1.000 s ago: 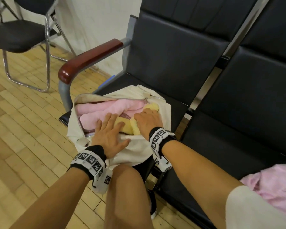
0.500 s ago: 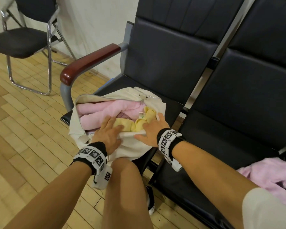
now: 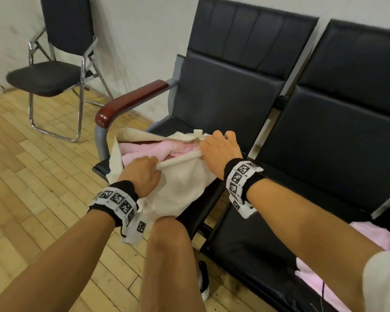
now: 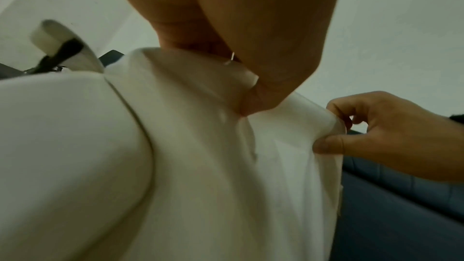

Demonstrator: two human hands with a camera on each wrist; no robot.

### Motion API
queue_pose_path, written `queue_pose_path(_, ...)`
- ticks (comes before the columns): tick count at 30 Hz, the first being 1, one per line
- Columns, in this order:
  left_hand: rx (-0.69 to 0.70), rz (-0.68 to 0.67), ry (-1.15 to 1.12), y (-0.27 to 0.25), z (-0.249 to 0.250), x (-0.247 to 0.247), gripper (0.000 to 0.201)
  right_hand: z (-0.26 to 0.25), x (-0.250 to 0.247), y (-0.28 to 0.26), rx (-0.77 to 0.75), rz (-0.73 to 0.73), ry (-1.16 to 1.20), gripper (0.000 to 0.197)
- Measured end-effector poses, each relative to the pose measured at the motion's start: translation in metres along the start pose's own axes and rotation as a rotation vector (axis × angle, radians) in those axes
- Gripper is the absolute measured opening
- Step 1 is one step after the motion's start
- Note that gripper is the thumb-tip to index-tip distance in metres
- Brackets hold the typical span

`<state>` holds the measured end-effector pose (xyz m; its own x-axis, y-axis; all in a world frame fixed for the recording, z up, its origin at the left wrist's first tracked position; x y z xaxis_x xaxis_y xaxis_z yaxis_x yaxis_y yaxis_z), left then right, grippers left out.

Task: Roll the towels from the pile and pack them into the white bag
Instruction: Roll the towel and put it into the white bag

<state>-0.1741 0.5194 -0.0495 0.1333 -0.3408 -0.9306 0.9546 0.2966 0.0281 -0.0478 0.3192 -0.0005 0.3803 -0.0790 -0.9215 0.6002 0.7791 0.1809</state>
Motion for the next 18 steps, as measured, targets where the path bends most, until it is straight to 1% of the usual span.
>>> queue_pose_path(2,0.008,0.082,0.008,-0.002,0.010,-0.017,0.017,0.006,-0.010,-0.004,0.031,0.049,0.021,0.014)
queue_pose_path(4,-0.022,0.105,-0.018,-0.007,0.019,-0.022,0.019,0.007,-0.012,-0.011,0.049,0.034,0.049,0.019)
queue_pose_path(6,-0.074,0.039,-0.040,-0.011,0.023,-0.013,0.021,0.003,-0.005,-0.022,0.032,-0.008,0.100,0.021)
queue_pose_path(8,-0.099,-0.058,-0.014,-0.016,0.021,0.004,0.032,-0.002,0.007,-0.032,-0.031,-0.067,0.162,0.023)
queue_pose_path(9,-0.090,-0.079,0.013,-0.017,0.019,0.011,0.037,-0.003,0.012,-0.035,-0.054,-0.098,0.204,0.025)
queue_pose_path(10,-0.071,-0.080,0.039,-0.017,0.017,0.015,0.042,-0.004,0.017,-0.037,-0.055,-0.128,0.262,0.028)
queue_pose_path(12,-0.036,-0.070,0.063,-0.016,0.015,0.016,0.048,-0.004,0.020,-0.037,-0.011,-0.163,0.377,0.035)
queue_pose_path(15,-0.043,-0.074,0.044,-0.010,0.016,0.011,0.051,-0.002,0.021,-0.031,0.025,-0.206,0.431,0.034)
queue_pose_path(16,-0.059,-0.062,0.025,-0.008,0.018,0.008,0.051,0.000,0.020,-0.028,0.039,-0.197,0.433,0.032)
queue_pose_path(18,-0.099,-0.013,-0.035,-0.004,0.022,0.000,0.046,0.005,0.016,-0.023,0.073,-0.105,0.409,0.028)
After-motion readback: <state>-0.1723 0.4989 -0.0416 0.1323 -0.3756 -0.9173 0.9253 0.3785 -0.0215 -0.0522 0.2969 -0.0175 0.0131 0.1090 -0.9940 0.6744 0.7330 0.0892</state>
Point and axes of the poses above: each hand's wrist, its own y-axis towards the middle knuckle, its own x-axis out of the palm, z = x × y, the point moved 1 cm from there along y, towards the middle knuckle, and after that the axes turned 1 degree about -x, right-handed, at the moved point
